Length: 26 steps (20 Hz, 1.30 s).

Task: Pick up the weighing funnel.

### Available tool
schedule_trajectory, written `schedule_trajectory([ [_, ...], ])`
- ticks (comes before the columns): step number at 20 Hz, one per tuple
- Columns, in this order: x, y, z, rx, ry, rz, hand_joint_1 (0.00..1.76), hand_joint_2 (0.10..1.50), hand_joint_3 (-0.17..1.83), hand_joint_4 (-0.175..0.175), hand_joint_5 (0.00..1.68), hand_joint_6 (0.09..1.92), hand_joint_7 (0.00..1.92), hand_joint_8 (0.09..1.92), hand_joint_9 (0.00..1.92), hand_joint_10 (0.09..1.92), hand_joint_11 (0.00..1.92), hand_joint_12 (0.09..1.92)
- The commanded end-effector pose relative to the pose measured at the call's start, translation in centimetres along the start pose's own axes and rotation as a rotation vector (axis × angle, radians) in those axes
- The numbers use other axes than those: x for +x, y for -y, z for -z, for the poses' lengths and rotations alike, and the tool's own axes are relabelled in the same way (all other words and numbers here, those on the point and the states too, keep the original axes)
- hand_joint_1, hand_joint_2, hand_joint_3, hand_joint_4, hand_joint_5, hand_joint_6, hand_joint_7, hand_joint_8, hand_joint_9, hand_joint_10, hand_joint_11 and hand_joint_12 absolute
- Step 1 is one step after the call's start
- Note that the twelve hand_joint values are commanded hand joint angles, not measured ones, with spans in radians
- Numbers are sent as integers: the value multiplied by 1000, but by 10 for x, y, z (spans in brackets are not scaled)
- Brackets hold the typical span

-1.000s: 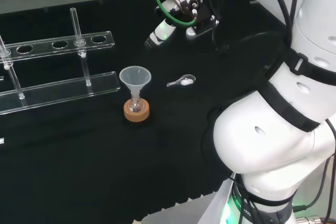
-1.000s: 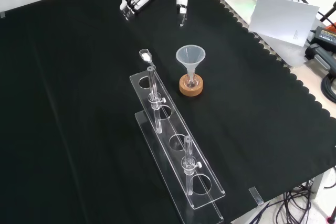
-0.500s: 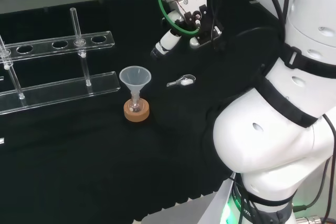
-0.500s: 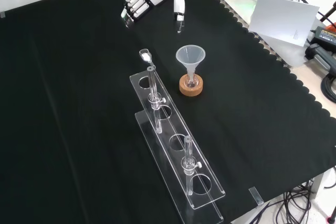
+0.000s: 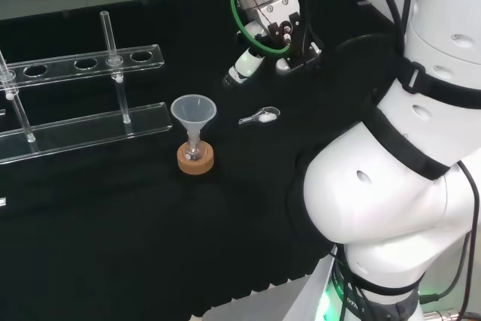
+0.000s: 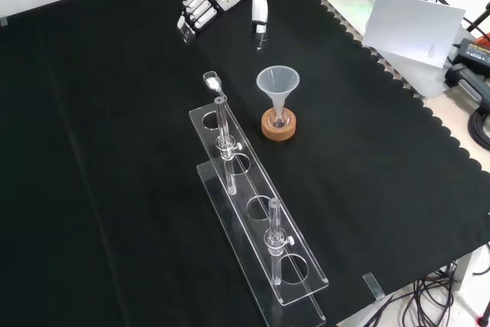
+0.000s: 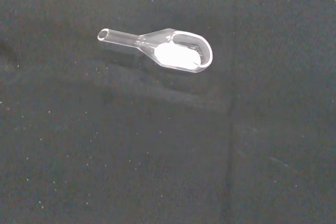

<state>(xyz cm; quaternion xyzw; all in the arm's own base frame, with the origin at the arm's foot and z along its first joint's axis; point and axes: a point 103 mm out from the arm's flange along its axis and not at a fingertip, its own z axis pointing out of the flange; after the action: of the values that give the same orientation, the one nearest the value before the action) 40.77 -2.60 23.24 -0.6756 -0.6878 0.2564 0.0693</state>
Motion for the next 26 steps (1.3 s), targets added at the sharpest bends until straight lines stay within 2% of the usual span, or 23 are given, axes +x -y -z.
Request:
schedule_trajectory([
  [1, -23, -11, -23, 16, 64, 37, 363, 736, 14, 2, 0, 87, 3, 413, 0, 426, 0, 992],
  [8, -38, -25, -41, 31, 70, 62, 393, 744, 14, -3, 0, 87, 14, 447, 0, 459, 0, 1055],
  [13, -42, -41, -50, 35, 45, 72, 412, 751, 15, -4, 0, 87, 19, 460, 0, 488, 0, 1083],
  [26, -48, -64, -73, 60, -25, 58, 446, 755, 14, -8, 13, 87, 75, 494, 0, 558, 0, 1123],
])
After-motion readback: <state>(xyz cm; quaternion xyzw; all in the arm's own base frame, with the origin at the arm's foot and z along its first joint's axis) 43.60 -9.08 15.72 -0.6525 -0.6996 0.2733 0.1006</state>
